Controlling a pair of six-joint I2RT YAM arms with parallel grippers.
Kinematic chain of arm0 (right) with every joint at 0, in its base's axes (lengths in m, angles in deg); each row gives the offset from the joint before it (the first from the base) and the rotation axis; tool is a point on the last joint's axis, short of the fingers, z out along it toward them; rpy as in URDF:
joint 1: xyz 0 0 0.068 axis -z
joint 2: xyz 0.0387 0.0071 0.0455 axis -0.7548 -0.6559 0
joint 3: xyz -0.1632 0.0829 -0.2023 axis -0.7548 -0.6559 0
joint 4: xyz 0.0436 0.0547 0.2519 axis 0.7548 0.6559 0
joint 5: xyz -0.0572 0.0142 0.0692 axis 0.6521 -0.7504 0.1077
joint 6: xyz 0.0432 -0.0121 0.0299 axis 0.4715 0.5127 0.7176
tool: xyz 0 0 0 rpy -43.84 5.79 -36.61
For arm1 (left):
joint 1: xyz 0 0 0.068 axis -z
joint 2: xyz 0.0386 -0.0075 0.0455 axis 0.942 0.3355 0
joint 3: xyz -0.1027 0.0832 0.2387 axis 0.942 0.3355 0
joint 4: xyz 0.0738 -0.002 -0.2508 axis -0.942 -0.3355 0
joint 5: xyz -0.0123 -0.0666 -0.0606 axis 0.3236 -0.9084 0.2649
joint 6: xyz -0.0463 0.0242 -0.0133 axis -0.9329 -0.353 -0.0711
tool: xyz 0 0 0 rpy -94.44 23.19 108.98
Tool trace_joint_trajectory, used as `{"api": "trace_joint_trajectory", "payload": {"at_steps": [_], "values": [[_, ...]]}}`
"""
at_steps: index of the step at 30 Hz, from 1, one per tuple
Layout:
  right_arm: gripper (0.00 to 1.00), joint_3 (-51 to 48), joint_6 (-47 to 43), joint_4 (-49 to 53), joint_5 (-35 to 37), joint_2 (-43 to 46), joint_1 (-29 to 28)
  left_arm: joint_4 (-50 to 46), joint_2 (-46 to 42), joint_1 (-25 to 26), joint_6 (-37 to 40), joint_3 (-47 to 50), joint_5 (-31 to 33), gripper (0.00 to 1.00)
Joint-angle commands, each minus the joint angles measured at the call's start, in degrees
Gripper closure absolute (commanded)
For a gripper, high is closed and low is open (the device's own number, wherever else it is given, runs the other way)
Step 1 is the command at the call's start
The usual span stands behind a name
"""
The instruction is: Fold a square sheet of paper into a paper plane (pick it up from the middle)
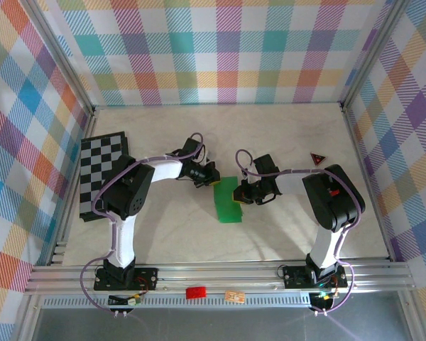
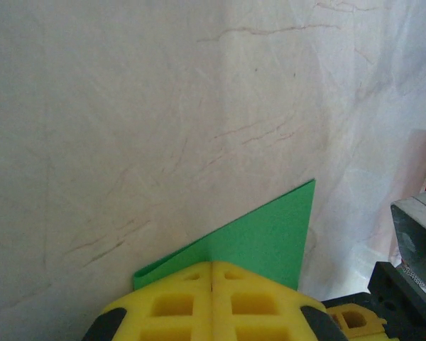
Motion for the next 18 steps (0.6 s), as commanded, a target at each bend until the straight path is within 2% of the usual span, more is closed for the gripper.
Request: {"api": "trace_joint_trajectory", "payload": {"at_steps": [1, 7, 13, 18], "values": [[1.0, -3.13, -0.57, 9.26, 9.82, -3.49, 0.56, -1.1, 1.4, -1.75, 0.45, -0.22, 4.4, 1.0], [1.0, -3.6, -0.16, 8.25, 9.38, -3.84, 0.6, -0.16, 1.19, -4.71, -1.28, 0.1, 6.41, 1.0], [1.0, -3.73, 0.07, 8.01, 9.12, -3.75, 0.58, -0.33, -3.01, -4.73, -1.86, 0.42, 6.04, 1.0], [1.0, -3.58, 0.2, 7.98, 9.03, -3.51, 0.58, 0.45, -9.59, -3.77, -2.98, 4.29, 6.75, 1.0]]}}
